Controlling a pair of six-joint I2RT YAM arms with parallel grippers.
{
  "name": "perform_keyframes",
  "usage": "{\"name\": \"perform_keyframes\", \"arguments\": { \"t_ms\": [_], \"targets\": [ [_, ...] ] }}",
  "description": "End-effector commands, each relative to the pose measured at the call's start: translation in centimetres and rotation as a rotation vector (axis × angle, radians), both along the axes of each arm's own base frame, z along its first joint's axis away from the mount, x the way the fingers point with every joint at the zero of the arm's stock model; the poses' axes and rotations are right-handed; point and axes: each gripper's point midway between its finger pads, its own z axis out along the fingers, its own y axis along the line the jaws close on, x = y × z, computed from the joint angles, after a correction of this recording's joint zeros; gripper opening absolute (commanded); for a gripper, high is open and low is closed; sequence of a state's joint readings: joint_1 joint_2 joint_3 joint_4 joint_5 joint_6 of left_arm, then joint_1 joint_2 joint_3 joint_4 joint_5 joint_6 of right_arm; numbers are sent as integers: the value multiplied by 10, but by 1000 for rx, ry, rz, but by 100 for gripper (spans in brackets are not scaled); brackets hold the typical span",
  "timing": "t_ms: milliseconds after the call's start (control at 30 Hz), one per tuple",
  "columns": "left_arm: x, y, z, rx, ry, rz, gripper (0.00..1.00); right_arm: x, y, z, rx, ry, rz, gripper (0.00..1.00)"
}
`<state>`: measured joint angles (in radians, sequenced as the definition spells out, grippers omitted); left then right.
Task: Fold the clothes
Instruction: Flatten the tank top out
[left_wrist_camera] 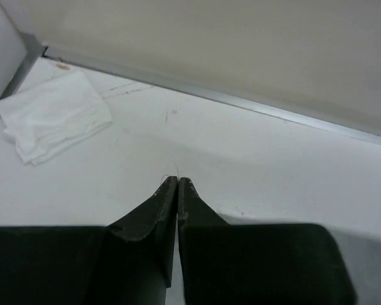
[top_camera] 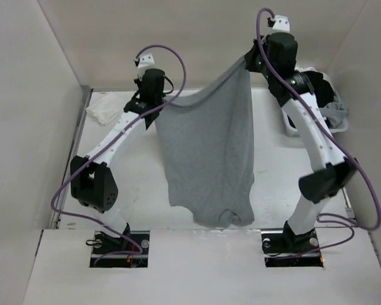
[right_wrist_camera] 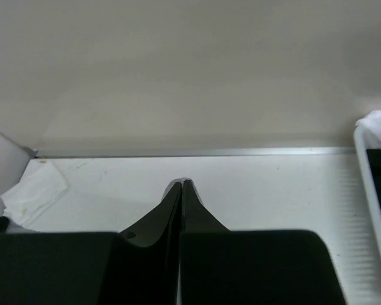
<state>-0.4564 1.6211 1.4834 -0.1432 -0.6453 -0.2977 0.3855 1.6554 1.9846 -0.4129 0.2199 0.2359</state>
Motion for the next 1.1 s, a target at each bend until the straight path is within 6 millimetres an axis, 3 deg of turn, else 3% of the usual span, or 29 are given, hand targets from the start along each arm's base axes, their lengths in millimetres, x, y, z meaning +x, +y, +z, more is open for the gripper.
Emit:
{"name": "perform_keyframes", "arguments": {
  "t_ms": [0,100,200,267,400,500,633,733,867,1000,1067],
  "targets": [
    [-4,10,151,-243,-287,-50,1,4,13,46,142,-29,134,0],
    [-10,21,224,-292,-405,-76,1,-4,8,103,167,-147,145,0],
    [-29,32,284,-326,-521,-106,1,-37,-2,167,222,-302,169,0],
    [-45,43,311,-329,-580,-101,1,-64,-7,199,263,-382,195,0],
    [-75,60,336,-317,-646,-79,1,-102,-16,229,285,-462,216,0],
    [-86,70,331,-308,-649,-52,1,-105,-17,219,272,-426,212,0],
    [-92,78,297,-289,-606,-9,2,-96,-18,165,231,-292,178,0],
    [-99,81,246,-281,-545,19,2,-105,-21,102,200,-208,143,0],
    [-123,76,148,-279,-422,39,2,-149,-24,-1,204,-97,128,0],
    [-167,60,41,-270,-277,12,1,-208,-18,-108,252,43,135,0],
    [-195,59,0,-236,-218,10,1,-239,-14,-153,267,126,160,0]
  ]
}}
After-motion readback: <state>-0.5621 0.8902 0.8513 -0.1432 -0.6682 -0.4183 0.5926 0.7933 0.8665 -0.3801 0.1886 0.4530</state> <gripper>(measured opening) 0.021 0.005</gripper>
